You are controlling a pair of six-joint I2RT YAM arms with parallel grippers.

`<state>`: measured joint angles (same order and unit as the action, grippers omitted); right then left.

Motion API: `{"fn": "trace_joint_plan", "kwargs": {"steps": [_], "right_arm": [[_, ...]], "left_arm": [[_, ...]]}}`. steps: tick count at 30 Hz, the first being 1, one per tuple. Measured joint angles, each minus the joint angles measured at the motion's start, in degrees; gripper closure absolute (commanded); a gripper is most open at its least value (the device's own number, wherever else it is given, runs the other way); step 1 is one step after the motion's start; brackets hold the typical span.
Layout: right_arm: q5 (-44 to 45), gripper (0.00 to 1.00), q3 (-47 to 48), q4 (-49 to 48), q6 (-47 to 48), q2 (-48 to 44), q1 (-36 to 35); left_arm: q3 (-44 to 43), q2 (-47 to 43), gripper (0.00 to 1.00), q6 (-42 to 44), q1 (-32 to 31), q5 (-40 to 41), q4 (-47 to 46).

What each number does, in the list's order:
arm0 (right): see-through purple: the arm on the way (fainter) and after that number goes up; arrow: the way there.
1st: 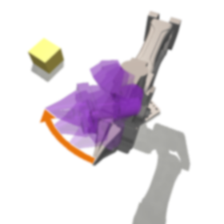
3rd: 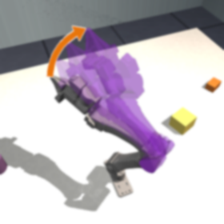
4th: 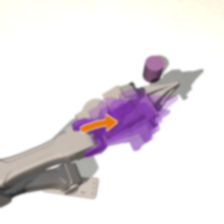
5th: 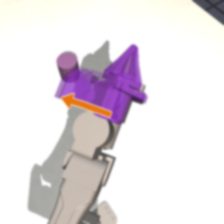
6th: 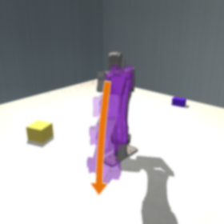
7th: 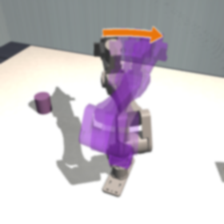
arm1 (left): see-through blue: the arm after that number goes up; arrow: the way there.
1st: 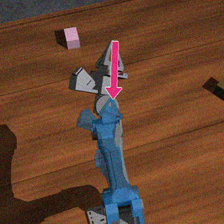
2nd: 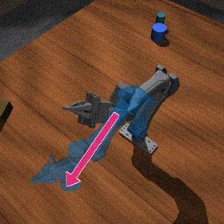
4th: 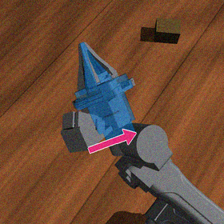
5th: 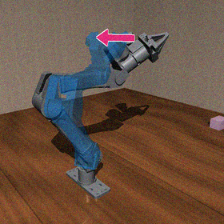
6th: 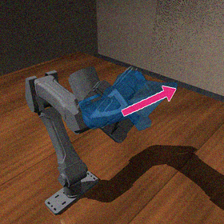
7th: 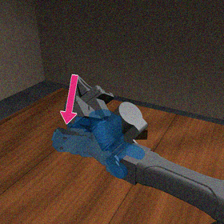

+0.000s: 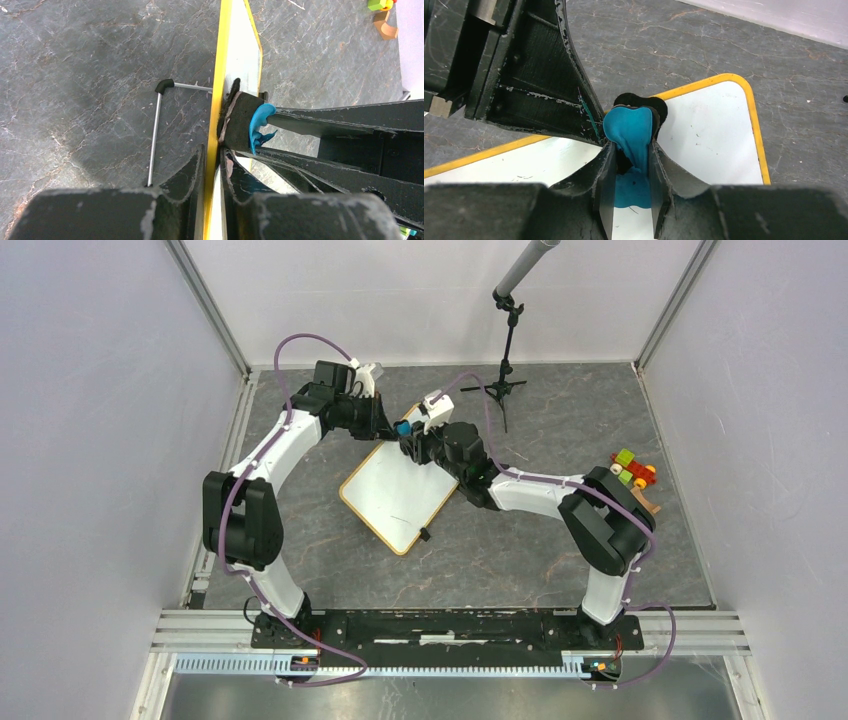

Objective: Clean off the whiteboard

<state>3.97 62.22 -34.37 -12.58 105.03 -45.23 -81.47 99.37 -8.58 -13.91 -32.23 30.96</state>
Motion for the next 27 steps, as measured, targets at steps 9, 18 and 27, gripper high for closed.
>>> {"fn": "trace_joint_plan", "kwargs": {"steps": [9, 18, 27], "right_arm": [[0.09, 0.69, -2.82, -0.68, -0.79, -1.38, -0.46], [1.14, 0.69, -2.12, 1.11, 1.16, -1.46, -1.27], [3.52, 0.7, -1.73, 2.69, 2.82, -1.75, -2.43]], "left_arm": [[0.0, -0.11, 0.98, 0.0, 0.0, -0.24, 0.15], [0.0, -0.11, 0.98, 0.04, 0.0, -0.07, 0.28], [0.0, -0.13, 0.98, 0.09, 0.0, 0.15, 0.61]]}}
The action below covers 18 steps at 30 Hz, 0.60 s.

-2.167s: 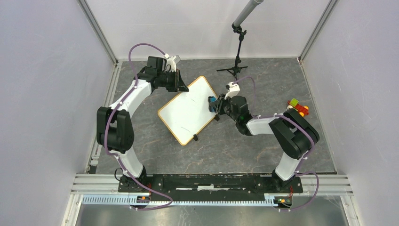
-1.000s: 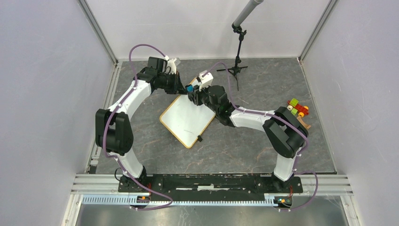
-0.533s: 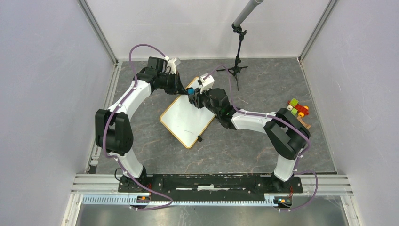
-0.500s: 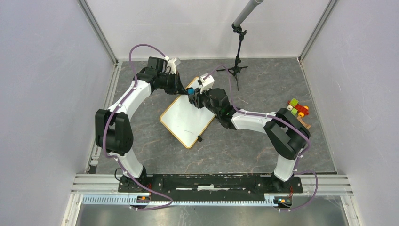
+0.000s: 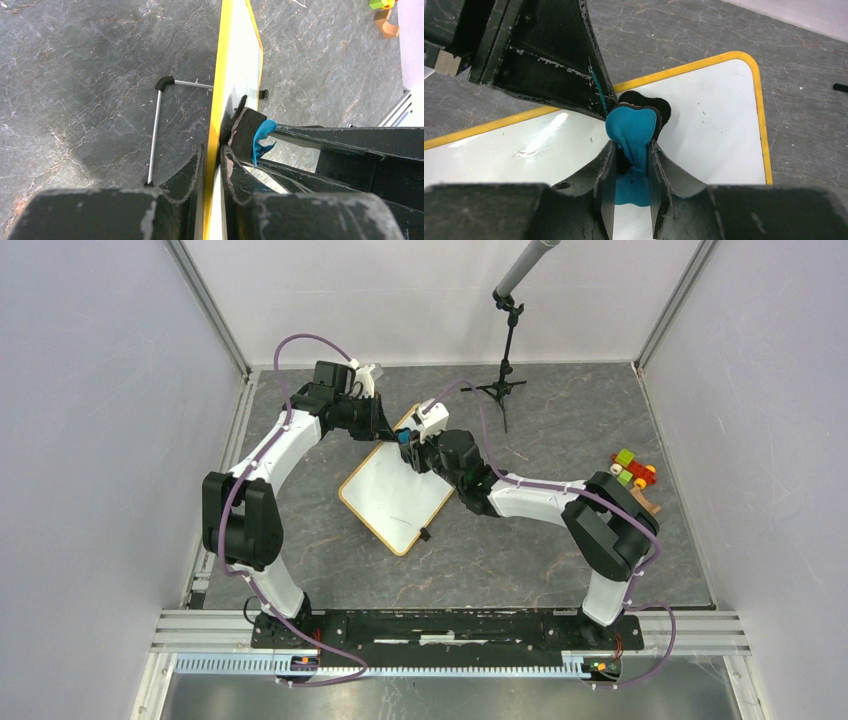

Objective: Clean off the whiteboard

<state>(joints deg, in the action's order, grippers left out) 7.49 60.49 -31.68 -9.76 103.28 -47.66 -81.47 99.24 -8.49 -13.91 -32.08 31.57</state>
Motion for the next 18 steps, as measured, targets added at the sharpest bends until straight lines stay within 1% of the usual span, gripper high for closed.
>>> {"fn": "trace_joint_plan", "kwargs": {"steps": [8, 18], "right_arm": [[0.07, 0.7, -0.5, 0.92, 0.13, -0.42, -0.37], [-2.91, 0.7, -2.38, 1.42, 1.2, -1.38, -1.68]], "left_arm": [[0.0, 0.0, 0.98, 0.0, 0.0, 0.07, -0.02], [0.0, 0.0, 0.98, 0.28, 0.0, 0.48, -0.07]]}}
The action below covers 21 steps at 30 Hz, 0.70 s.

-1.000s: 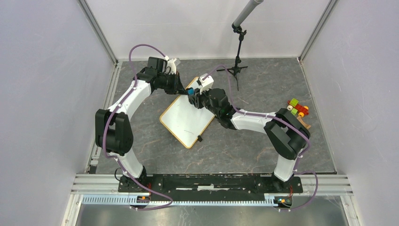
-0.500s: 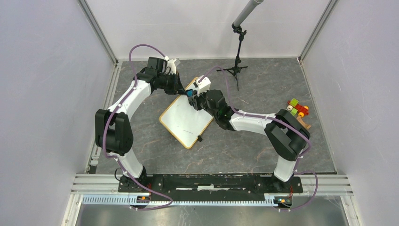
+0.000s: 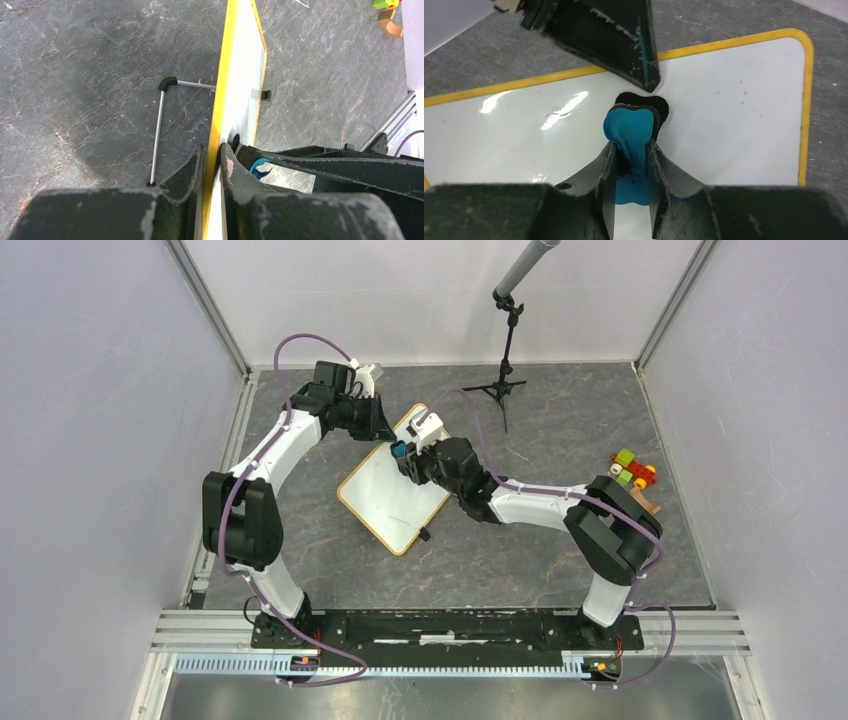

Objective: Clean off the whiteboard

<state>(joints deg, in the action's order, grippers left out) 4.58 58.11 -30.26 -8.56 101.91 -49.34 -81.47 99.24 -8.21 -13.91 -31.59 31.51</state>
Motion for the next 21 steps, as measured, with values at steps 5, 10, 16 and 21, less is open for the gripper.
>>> {"fn": "trace_joint_plan", "kwargs": {"steps": [5, 10, 16, 21], "right_arm": [[-4.02, 0.7, -5.73, -1.18, 1.05, -3.21, -1.11], [-4.2, 0.73, -23.15, -3.58, 1.4, -13.97, -3.56], [9.97, 0.71, -39.5, -14.29, 0.37, -31.1, -1.88], [26.25, 0.7, -44.39, -14.29, -7.02, -39.47, 3.45]], "left_arm": [[0.0, 0.0, 0.98, 0.37, -0.09, -0.68, -0.42], [-0.02, 0.0, 0.98, 0.37, -0.7, -1.05, -1.86], [-0.02, 0.0, 0.94, 0.37, -0.74, -1.03, -2.05], [-0.02, 0.0, 0.83, 0.37, -0.74, -1.01, -2.05]]}}
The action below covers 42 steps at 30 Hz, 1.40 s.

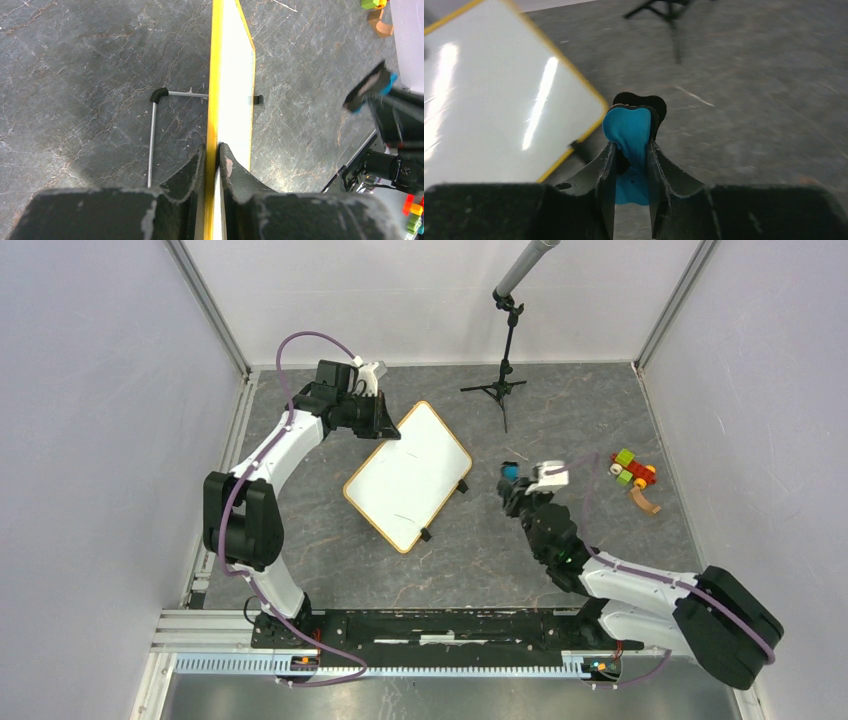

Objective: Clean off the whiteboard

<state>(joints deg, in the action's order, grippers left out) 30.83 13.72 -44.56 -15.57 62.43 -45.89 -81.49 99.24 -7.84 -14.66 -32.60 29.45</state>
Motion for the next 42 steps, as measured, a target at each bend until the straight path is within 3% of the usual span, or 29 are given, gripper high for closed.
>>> {"fn": "trace_joint_plan", "kwargs": {"steps": [3, 8, 13, 18, 23, 28, 34, 38, 42], "right_arm": [[5.77, 0.69, -0.04, 6.45, -8.09, -0.9, 7.72], [5.42, 0.68, 1.73, 16.74, -16.39, 4.76, 17.75], [0.83, 0.41, 9.29, 25.68, -19.52, 13.11, 20.94], [-1.81, 0.13, 10.27, 26.91, -20.61, 13.49, 22.08], [-3.3, 0.02, 9.09, 26.8, -20.2, 11.32, 22.25], [-0.9, 0.02, 6.95, 28.52, -16.39, 1.88, 18.51], [-0.68, 0.02, 7.1, 36.94, -8.28, -21.81, 14.05], [-2.58, 0.02, 10.99, 47.65, -2.89, -35.98, 14.05], [-2.47, 0.02, 20.22, 58.55, 1.09, -44.44, 14.05]], "left_arm": [[0.0, 0.0, 0.77, 0.0, 0.0, 0.02, 0.02], [0.02, 0.0, 0.64, 0.0, -0.46, 1.07, 0.87], [0.04, 0.0, 0.49, 0.02, -1.2, 1.11, 1.79], [0.2, -0.02, 0.39, 0.02, -1.55, 1.14, 2.16], [2.34, -2.19, 0.34, 0.02, -1.62, 2.97, 1.77], [7.87, -11.19, 0.27, 0.02, -1.62, 10.56, -1.44], [15.47, -32.83, 0.18, 0.02, -1.62, 20.74, -7.85], [13.79, -44.57, 0.17, -0.72, -1.6, 21.44, -11.5], [10.71, -51.87, 0.16, -4.76, -1.62, 17.62, -14.25]]}}
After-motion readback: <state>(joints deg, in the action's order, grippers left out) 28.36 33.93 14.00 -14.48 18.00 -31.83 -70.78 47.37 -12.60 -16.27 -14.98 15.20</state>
